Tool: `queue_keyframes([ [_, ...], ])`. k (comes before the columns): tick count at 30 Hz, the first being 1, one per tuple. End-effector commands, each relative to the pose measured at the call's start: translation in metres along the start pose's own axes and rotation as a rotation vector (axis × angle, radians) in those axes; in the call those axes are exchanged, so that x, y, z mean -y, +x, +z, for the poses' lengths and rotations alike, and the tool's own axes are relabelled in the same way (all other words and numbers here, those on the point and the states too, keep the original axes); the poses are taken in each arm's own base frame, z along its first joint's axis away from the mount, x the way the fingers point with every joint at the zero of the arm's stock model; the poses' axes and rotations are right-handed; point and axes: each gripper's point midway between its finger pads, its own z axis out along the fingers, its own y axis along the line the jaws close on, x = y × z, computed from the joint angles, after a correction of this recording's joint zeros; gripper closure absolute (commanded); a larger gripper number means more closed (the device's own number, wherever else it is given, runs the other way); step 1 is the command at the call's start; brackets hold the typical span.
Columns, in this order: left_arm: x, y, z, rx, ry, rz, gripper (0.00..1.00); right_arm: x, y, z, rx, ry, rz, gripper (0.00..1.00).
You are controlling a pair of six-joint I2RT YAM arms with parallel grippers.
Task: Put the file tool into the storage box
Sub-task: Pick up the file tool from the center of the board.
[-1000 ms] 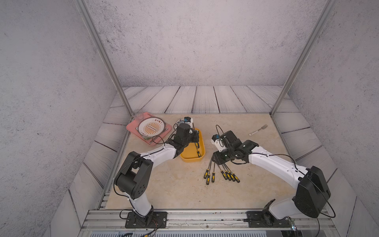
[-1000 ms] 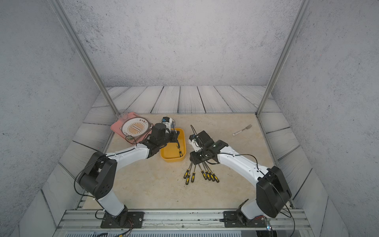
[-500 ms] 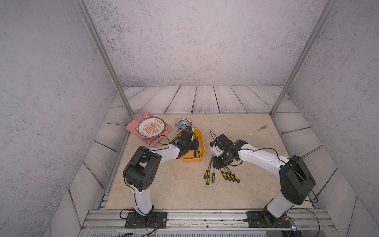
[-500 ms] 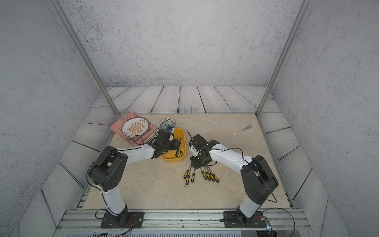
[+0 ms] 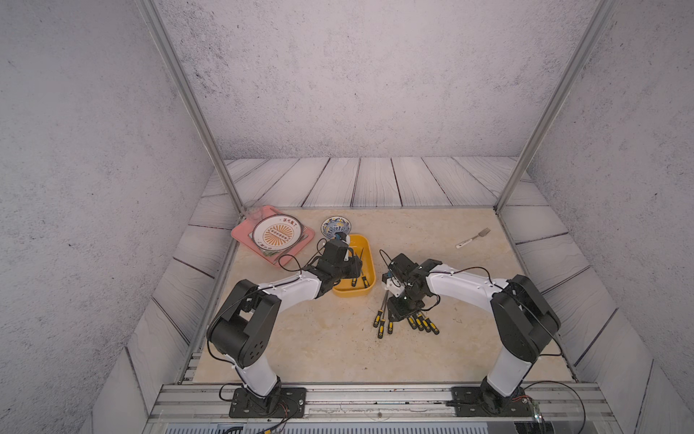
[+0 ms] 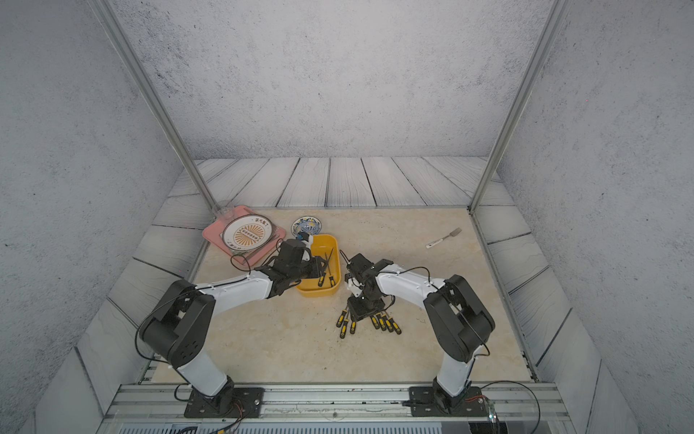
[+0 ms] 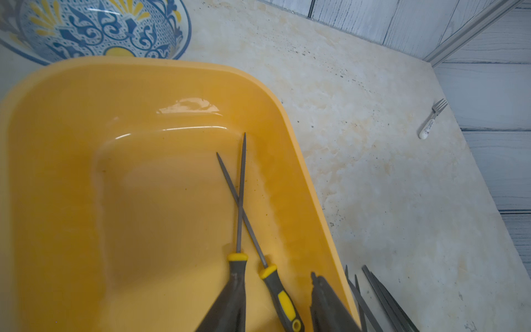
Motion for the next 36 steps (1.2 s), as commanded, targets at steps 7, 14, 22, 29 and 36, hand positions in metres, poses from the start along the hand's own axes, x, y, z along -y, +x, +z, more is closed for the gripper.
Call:
queue_keyframes([
  [7,-0.011,0.012,-0.018,0.02,-0.031,-0.017,0.57,0.001,0.009,0.02,-0.096,0.034,0.016,0.52],
  [14,-0.008,0.007,-0.023,0.044,-0.015,-0.022,0.54,0.026,0.024,0.034,-0.153,0.165,0.049,0.66],
  [22,0.001,0.001,-0.025,0.052,0.017,-0.025,0.5,0.035,0.022,0.03,-0.121,0.21,0.064,0.91],
  [29,0.021,0.0,-0.022,0.044,0.114,-0.041,0.46,0.031,-0.007,-0.016,0.094,0.156,0.095,0.99],
  [36,0.067,-0.001,-0.022,0.04,0.282,-0.023,0.44,0.009,-0.022,-0.044,0.196,0.072,0.032,0.99],
])
